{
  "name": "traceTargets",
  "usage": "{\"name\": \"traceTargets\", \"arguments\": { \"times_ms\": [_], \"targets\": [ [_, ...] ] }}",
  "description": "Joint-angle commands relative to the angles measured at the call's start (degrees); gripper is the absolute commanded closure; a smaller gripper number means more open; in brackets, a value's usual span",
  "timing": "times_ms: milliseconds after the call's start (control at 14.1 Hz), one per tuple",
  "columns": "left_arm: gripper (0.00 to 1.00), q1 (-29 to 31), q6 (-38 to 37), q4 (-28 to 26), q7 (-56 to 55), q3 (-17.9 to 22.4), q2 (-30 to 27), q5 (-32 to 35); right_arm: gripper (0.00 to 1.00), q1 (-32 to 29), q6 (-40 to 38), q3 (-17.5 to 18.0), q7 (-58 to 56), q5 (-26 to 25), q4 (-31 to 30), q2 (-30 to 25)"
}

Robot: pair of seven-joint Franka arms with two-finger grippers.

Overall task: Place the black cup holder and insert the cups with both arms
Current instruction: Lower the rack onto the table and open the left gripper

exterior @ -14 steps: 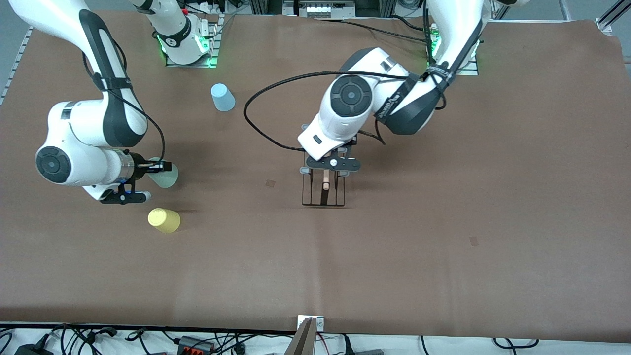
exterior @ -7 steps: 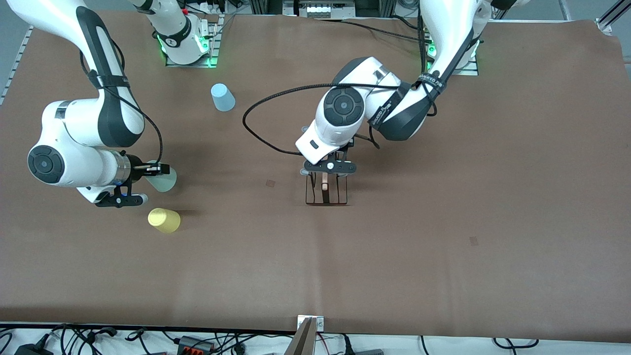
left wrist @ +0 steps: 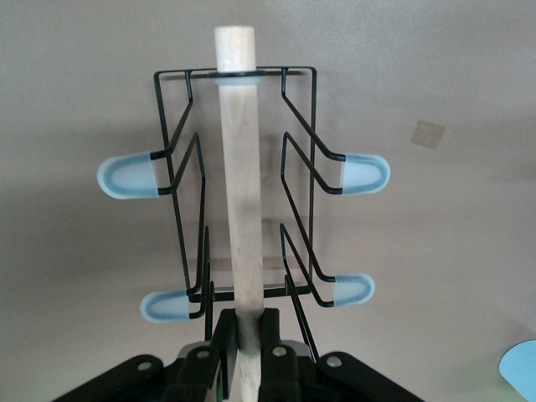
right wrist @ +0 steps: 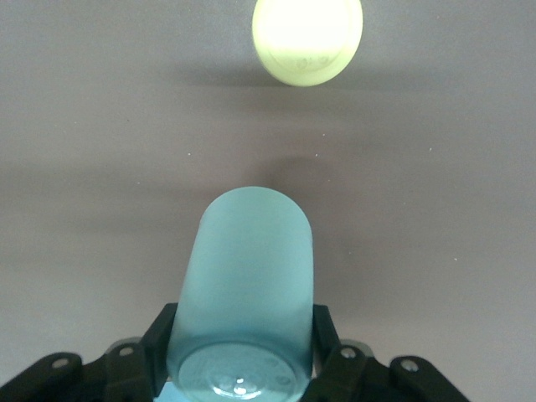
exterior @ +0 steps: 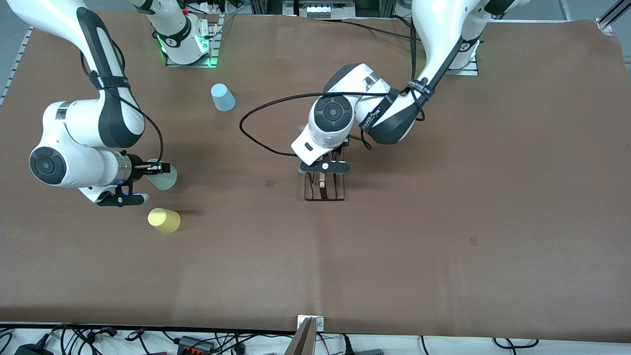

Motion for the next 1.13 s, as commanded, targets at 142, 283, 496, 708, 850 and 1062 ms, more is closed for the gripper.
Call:
{"name": "traceTargets", "arguments": {
  "times_ms": [142, 283, 496, 708, 850, 1062],
  "targets": [
    [1.00, -1.38, -1.01, 1.73, -3.17, 0.21, 0.07, -0.49, 0.77, 0.14, -0.99, 0.12, 0.44, 0.60, 0.72, 0.36],
    [1.00, -2.18, -1.01, 1.64, -4.05, 0.21, 0.33, -0.40, 0.77, 0.14, -0.99, 0.12, 0.44, 0.60, 0.72, 0.36],
    [0.99, -2.18, -0.92, 1.64, -4.32, 0.21, 1.21, -0.14, 0.77, 0.14, -0.99, 0.12, 0.44, 0.60, 0.72, 0.45],
    [0.99, -2.89, -0.83, 2.08, -5.81, 0.21, 1.65, -0.49, 0.77, 0.14, -0.99, 0.12, 0.44, 0.60, 0.72, 0.45],
    [0.99, -2.89, -0.83, 2.08, -5.81, 0.21, 1.65, -0.49, 0.77, 0.14, -0.99, 0.12, 0.44, 0.60, 0.72, 0.36],
    [0.90, -2.89, -0.83, 1.64, -5.73, 0.21, 2.35, -0.40, 0.77, 0.23, -0.99, 0.12, 0.44, 0.60, 0.72, 0.36]
  ]
}}
